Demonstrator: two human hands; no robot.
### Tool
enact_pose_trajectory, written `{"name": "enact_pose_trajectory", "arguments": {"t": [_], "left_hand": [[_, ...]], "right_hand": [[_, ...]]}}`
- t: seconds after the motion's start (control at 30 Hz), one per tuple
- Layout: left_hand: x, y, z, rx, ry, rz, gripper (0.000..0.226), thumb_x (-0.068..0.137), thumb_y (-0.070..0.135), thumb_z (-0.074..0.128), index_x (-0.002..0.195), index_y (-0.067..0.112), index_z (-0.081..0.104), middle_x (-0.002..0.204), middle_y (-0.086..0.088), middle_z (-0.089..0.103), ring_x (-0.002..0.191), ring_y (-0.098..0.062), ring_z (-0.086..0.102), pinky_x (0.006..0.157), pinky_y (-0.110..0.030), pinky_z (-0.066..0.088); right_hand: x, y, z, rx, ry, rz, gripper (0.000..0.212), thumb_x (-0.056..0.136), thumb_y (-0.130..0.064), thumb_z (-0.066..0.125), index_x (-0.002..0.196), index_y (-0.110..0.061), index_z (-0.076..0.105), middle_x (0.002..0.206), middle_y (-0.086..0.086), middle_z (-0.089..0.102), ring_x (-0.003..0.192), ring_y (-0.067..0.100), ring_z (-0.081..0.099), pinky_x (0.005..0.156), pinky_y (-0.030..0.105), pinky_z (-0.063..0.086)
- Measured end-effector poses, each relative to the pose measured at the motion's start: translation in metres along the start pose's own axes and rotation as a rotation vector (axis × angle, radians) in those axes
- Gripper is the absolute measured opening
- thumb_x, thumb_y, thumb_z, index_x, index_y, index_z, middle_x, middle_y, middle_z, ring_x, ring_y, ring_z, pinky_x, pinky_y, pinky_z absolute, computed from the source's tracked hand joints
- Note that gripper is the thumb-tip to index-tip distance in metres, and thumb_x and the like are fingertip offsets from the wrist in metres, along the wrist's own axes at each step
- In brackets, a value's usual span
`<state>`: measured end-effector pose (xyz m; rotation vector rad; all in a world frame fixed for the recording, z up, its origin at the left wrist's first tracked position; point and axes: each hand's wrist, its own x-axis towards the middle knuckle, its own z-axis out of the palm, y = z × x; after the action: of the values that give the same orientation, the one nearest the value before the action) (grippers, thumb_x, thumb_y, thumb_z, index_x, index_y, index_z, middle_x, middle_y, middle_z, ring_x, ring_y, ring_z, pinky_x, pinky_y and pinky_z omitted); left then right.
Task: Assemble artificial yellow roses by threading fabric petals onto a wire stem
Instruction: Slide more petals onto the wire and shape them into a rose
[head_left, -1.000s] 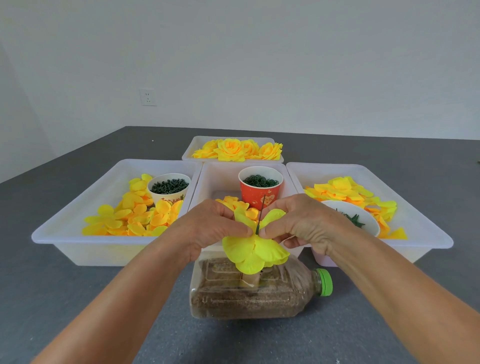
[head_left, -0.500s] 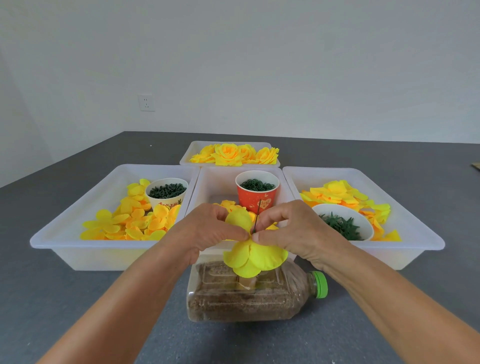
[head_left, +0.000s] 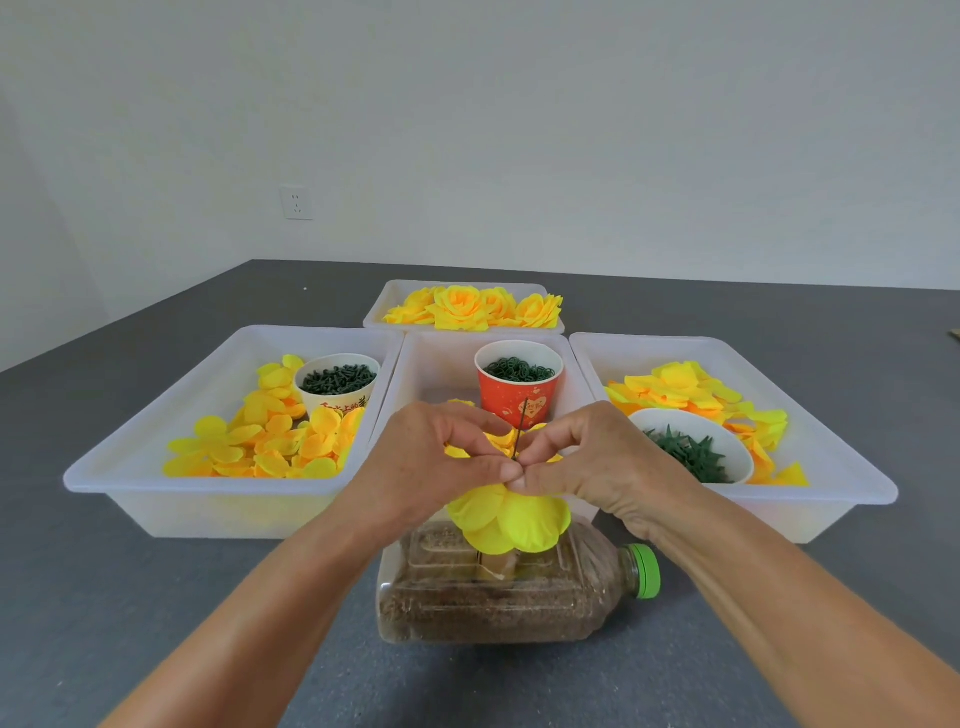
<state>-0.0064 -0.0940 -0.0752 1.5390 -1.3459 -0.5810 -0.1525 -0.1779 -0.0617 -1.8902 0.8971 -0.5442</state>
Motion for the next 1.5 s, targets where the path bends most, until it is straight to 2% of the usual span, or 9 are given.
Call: {"name": "enact_pose_trajectory", "arguments": {"t": [0.4,0.63,0.77,0.87,1.1,1.2,1.27,1.4,1.5], "left_hand": [[0.001,-0.005,0.004,0.020,-0.002,0.023,0.014,0.069,0.019,0.080,0.058,0.019,0.071,0.096,0.013,0.069,0.100,0.002,0.058,0.090,-0.027,0.044],[0.004,-0.005,0.008,0.076,-0.024,0.063,0.014,0.069,0.006,0.079,0.060,0.010,0.069,0.097,0.018,0.068,0.099,0.006,0.057,0.089,-0.023,0.042],[0.009,-0.002,0.006,0.010,-0.082,0.025,0.020,0.070,-0.001,0.076,0.056,0.008,0.066,0.093,0.011,0.072,0.093,0.003,0.062,0.082,-0.015,0.046],[0.011,0.000,0.005,-0.031,-0.111,0.000,0.029,0.070,-0.003,0.075,0.050,0.015,0.065,0.089,0.005,0.073,0.089,-0.001,0.065,0.077,-0.013,0.048],[0.013,0.001,0.005,-0.031,-0.128,-0.030,0.031,0.071,-0.003,0.075,0.048,0.016,0.065,0.087,0.002,0.074,0.087,-0.006,0.067,0.068,-0.008,0.046],[0.013,0.003,0.004,-0.027,-0.146,-0.032,0.030,0.071,-0.003,0.075,0.049,0.015,0.066,0.086,0.002,0.074,0.085,-0.007,0.067,0.068,-0.008,0.046],[0.013,0.004,0.004,-0.025,-0.150,-0.033,0.028,0.072,-0.003,0.075,0.051,0.013,0.067,0.086,0.001,0.074,0.084,-0.008,0.067,0.069,-0.008,0.046],[0.013,0.005,0.004,-0.039,-0.152,-0.039,0.021,0.072,-0.004,0.074,0.054,0.006,0.066,0.085,-0.001,0.074,0.083,-0.009,0.068,0.069,-0.011,0.048],[0.011,0.007,0.005,-0.053,-0.145,-0.045,0.020,0.072,-0.005,0.074,0.055,0.005,0.066,0.083,-0.002,0.074,0.081,-0.010,0.068,0.068,-0.010,0.048]], "right_hand": [[0.001,0.002,-0.004,0.042,-0.071,0.047,0.013,0.066,-0.001,0.080,0.073,-0.008,0.071,0.081,0.007,0.069,0.073,0.006,0.060,0.064,0.011,0.049],[0.011,0.005,-0.029,0.058,-0.160,0.108,0.014,0.071,-0.006,0.076,0.071,-0.020,0.076,0.078,-0.004,0.071,0.083,0.010,0.061,0.082,0.030,0.049],[0.042,0.021,-0.073,0.023,0.346,0.005,0.015,0.075,-0.005,0.072,0.069,-0.019,0.071,0.076,-0.001,0.068,0.069,0.009,0.058,0.062,0.018,0.043],[0.070,0.050,-0.117,-0.259,0.632,0.053,0.010,0.078,-0.013,0.070,0.088,-0.016,0.073,0.096,0.002,0.070,0.095,0.021,0.063,0.078,0.029,0.048],[0.110,0.101,-0.150,-0.631,0.291,0.250,0.050,0.077,-0.042,0.072,0.120,-0.019,0.060,0.134,-0.001,0.051,0.124,0.020,0.046,0.103,0.036,0.038],[0.124,0.106,-0.139,-0.835,0.212,0.233,0.021,0.088,-0.038,0.058,0.093,-0.018,0.064,0.105,-0.001,0.059,0.108,0.023,0.052,0.089,0.035,0.041],[0.128,0.105,-0.132,-0.948,0.227,0.190,0.028,0.092,-0.022,0.049,0.065,-0.014,0.047,0.080,0.003,0.054,0.084,0.025,0.051,0.073,0.031,0.037],[0.129,0.108,-0.135,-0.949,0.347,0.171,0.015,0.087,0.000,0.044,0.084,-0.006,0.058,0.092,0.009,0.059,0.092,0.027,0.059,0.071,0.029,0.044],[0.127,0.105,-0.140,-0.933,0.347,0.181,0.020,0.084,0.003,0.042,0.069,-0.005,0.053,0.080,0.013,0.055,0.074,0.025,0.052,0.063,0.029,0.042]]}}
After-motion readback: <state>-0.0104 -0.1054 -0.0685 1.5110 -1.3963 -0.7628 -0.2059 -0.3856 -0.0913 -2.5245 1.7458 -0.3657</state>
